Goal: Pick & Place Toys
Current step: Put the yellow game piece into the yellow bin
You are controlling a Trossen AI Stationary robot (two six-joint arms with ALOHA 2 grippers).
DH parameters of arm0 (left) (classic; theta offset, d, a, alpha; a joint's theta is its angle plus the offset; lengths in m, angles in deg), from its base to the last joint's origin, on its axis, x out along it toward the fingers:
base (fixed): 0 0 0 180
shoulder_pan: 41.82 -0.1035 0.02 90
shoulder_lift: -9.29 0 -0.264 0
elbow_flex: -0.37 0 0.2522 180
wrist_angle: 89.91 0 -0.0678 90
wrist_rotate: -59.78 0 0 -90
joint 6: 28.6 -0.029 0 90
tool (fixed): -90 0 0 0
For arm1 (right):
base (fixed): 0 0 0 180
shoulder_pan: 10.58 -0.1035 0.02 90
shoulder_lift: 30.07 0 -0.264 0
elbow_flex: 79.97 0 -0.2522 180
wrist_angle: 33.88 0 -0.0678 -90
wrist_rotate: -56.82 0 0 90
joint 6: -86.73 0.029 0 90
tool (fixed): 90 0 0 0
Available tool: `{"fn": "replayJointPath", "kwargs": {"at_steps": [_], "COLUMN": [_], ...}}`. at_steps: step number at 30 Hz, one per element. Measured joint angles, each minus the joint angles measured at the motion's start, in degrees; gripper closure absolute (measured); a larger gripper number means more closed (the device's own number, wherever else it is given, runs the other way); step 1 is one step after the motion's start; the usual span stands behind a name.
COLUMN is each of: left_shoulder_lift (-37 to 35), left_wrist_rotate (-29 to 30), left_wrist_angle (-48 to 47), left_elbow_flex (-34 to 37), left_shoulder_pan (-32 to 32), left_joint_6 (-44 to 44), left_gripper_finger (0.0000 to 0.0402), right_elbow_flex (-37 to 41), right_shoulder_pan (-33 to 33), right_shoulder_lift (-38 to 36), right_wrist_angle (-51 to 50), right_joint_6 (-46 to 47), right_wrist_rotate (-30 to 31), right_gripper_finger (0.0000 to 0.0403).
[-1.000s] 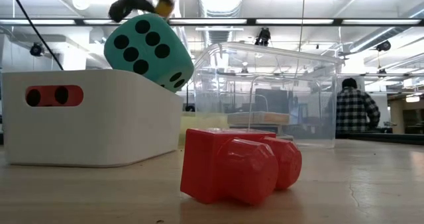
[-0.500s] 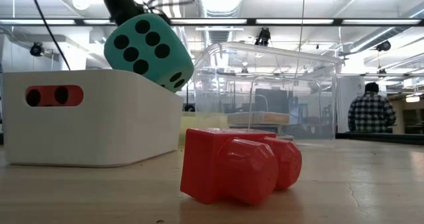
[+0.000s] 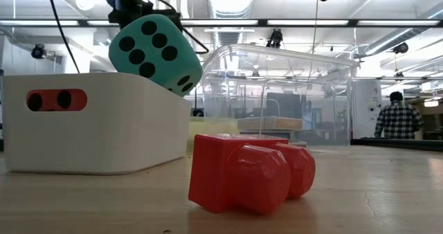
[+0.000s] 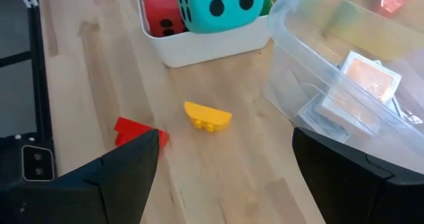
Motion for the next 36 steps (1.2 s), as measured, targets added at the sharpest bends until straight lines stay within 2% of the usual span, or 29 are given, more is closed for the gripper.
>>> {"fn": "replayJointPath", "kwargs": {"at_steps": [7, 16, 36], "left_shoulder_lift": [2.1, 6.4, 8.4], "left_wrist_rotate": [-2.8, -2.9, -2.7], "left_wrist_angle": [0.3, 2.4, 4.0], "left_elbow_flex": [0.0, -0.1, 0.0], "left_shoulder_pan": [-3.3, -3.4, -3.4], "left_joint_6": [-1.5, -1.9, -3.2], "left_gripper_finger": [0.0276, 0.0276, 0.0276], "right_elbow_flex": [0.1, 0.2, 1.1], "right_shoulder_pan": [0.0, 0.0, 0.0], "right_shoulder_lift": [0.0, 0.0, 0.0], "right_wrist_angle": [-1.3, -2.0, -1.7], "right_joint_6": [-0.2, -0.6, -0.3], "right_wrist_rotate": [0.1, 0.2, 0.4], "right_gripper_finger": [0.0064, 0.0064, 0.0064]}}
